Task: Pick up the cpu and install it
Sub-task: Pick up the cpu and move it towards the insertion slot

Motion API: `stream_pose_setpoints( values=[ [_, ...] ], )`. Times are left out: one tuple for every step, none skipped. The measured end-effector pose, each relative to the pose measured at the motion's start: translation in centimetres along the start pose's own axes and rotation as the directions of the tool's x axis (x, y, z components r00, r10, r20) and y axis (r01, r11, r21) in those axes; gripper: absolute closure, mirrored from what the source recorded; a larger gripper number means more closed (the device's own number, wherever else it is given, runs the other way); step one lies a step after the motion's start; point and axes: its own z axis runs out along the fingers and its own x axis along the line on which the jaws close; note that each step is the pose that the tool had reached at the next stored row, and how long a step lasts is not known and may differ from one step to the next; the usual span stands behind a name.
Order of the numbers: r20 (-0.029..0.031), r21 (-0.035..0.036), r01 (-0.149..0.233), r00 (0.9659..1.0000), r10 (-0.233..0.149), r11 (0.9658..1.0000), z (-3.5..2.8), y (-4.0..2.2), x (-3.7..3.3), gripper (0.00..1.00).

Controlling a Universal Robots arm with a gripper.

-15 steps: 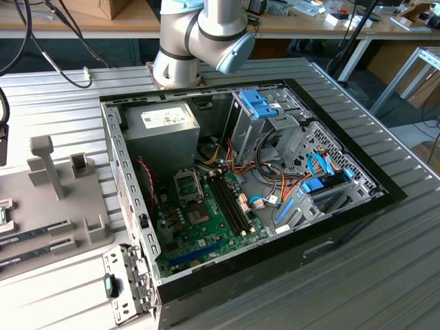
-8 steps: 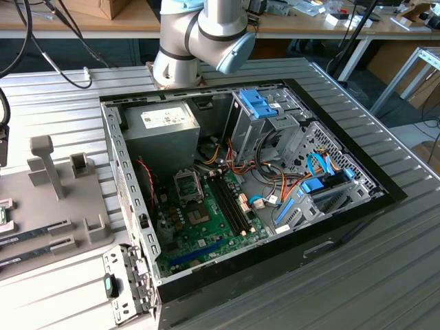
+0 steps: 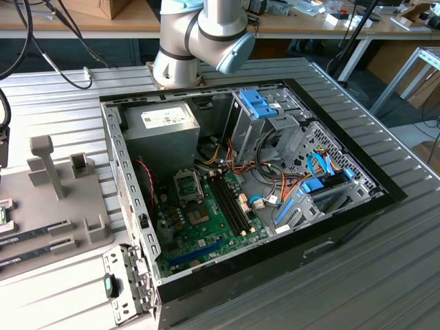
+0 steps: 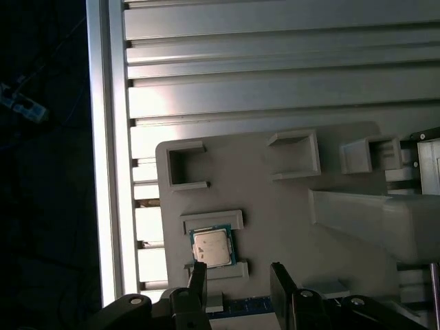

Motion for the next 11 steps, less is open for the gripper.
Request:
stream_pose_setpoints(
  values=[
    [0.0000,0.0000,0.000,1.0000,0.000,1.0000,0.03,0.00,0.00,0.51],
    [0.0000,0.0000,0.000,1.0000,0.000,1.0000,0.05,0.00,0.00,0.51],
    [0.0000,0.0000,0.000,1.0000,0.000,1.0000,0.26,-0.01,0.00,0.51],
    [0.0000,0.0000,0.000,1.0000,0.000,1.0000,0.47,-0.02,0.01,0.51],
    [0.0000,0.0000,0.000,1.0000,0.000,1.0000,0.49,-0.02,0.01,0.51],
    [0.0000,0.0000,0.000,1.0000,0.000,1.0000,0.50,-0.02,0.01,0.51],
    [0.0000,0.0000,0.000,1.0000,0.000,1.0000,0.52,-0.02,0.01,0.51],
    [0.0000,-0.0001,0.000,1.0000,0.000,1.0000,0.54,-0.03,0.01,0.51],
    [0.0000,-0.0001,0.000,1.0000,0.000,1.0000,0.55,-0.03,0.01,0.51],
    [0.0001,-0.0001,0.000,1.0000,0.000,1.0000,0.58,-0.03,0.01,0.51],
    [0.0000,-0.0001,0.000,1.0000,0.000,1.0000,0.59,-0.03,0.01,0.51]
  ],
)
